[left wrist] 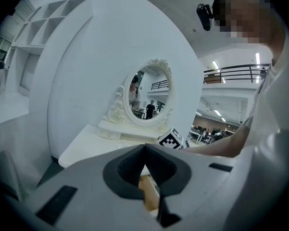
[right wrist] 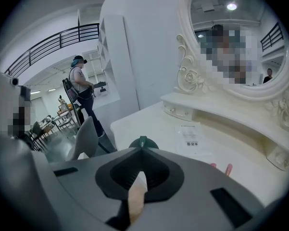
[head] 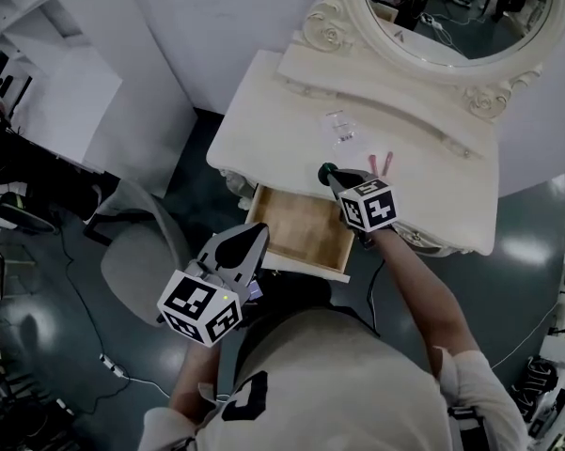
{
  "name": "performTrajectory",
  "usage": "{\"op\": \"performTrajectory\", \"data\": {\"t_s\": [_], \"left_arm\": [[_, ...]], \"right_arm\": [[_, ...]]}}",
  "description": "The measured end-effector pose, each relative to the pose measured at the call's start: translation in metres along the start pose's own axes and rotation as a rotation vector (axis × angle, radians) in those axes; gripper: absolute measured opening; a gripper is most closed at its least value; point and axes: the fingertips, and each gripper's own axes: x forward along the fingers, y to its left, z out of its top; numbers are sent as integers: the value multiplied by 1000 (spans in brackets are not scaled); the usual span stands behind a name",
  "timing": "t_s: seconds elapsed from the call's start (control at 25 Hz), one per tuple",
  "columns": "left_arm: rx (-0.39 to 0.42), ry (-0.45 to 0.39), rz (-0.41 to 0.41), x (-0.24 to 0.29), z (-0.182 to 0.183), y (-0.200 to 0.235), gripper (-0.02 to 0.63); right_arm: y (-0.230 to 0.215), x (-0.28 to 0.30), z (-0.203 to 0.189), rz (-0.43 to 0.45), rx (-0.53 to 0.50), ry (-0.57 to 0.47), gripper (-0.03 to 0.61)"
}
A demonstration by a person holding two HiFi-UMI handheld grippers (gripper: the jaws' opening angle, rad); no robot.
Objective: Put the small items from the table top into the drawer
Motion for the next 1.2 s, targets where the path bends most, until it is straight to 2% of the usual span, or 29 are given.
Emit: {"op": "performTrajectory", "data": {"t_s": [0.52, 0.84, 1.2], "left_arm": [[12, 14, -20, 2, -1, -5, 55], [22, 16, -44, 6, -4, -15, 55], [36, 42, -57, 9, -9, -25, 55]], "right_arm": [[25, -16, 6, 51, 14, -55, 28], [45, -29, -1, 114, -4, -67, 28], [50, -38, -11, 132, 1, -70, 28]]}}
